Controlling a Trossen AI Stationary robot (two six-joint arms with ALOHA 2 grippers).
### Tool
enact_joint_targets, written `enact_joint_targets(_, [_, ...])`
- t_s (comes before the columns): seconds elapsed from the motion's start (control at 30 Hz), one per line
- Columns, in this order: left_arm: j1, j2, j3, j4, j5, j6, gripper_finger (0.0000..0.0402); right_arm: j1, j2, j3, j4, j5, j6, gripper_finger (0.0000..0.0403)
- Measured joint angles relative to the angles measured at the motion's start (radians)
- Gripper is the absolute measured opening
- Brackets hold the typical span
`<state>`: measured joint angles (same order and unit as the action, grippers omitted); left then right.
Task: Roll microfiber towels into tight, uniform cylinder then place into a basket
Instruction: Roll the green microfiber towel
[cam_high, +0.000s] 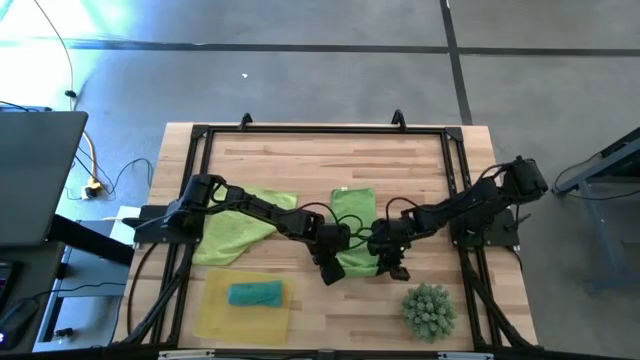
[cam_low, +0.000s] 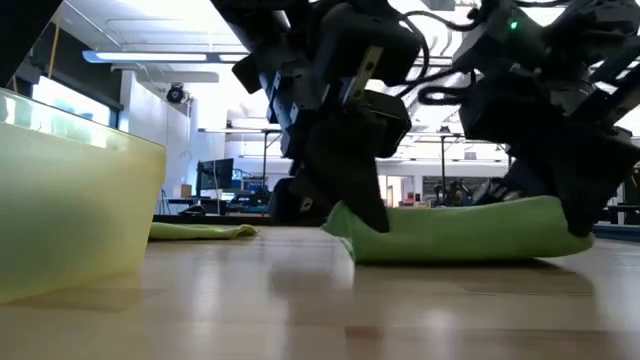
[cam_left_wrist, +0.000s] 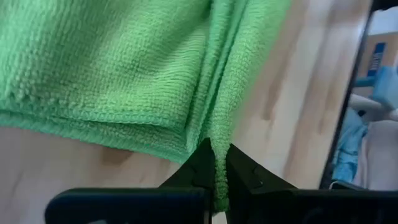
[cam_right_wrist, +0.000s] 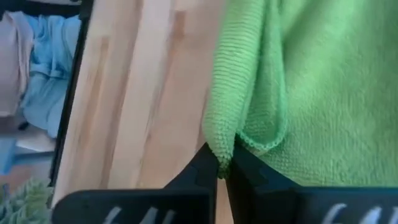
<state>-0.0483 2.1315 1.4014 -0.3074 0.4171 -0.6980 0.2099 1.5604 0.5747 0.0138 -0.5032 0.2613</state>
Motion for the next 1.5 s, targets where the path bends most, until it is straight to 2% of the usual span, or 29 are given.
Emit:
enact_joint_targets(0.23, [-0.002,-0.009,-0.002,0.02,-0.041,0.03,0.0037,-0.033,-0.002,0.0,-0.113,0.063,0.098,0.0003])
enact_joint_targets(0.47, [-0.002,-0.025,-0.002,-0.04,-0.09,0.181,0.0066,-0.033,-0.004,0.001,-0.135,0.088,0.101,0.0003])
enact_joint_targets(0.67, [-0.025,-0.106,-0.001,-0.056,0.014,0.383,0.0071,-0.033,-0.004,0.001,-0.135,0.093,0.101,0.0002])
enact_joint_targets(0.73, [-0.053,-0.122,-0.001,-0.03,-0.039,0.421,0.0071,-0.033,-0.003,0.001,-0.133,0.093,0.1,0.0002])
enact_joint_targets(0.83, [-0.097,-0.123,0.0,0.026,-0.191,0.485,0.0075,-0.033,-0.003,0.0,-0.126,0.094,0.101,0.0002])
enact_joint_targets(1.0, [-0.152,-0.111,0.0,0.067,-0.426,0.563,0.0113,-0.033,-0.003,0.0,-0.121,0.101,0.107,0.0002])
enact_joint_targets(1.23, [-0.187,-0.111,0.0,0.073,-0.46,0.563,0.017,-0.034,-0.002,-0.001,-0.106,0.1,0.124,0.0002])
enact_joint_targets(1.37, [-0.179,-0.101,0.001,0.091,-0.463,0.571,0.0173,-0.034,-0.001,-0.002,-0.079,0.115,0.155,0.0002])
enact_joint_targets(1.5, [-0.174,-0.065,0.001,0.124,-0.416,0.55,0.0167,-0.034,0.0,-0.002,-0.058,0.152,0.196,0.0002])
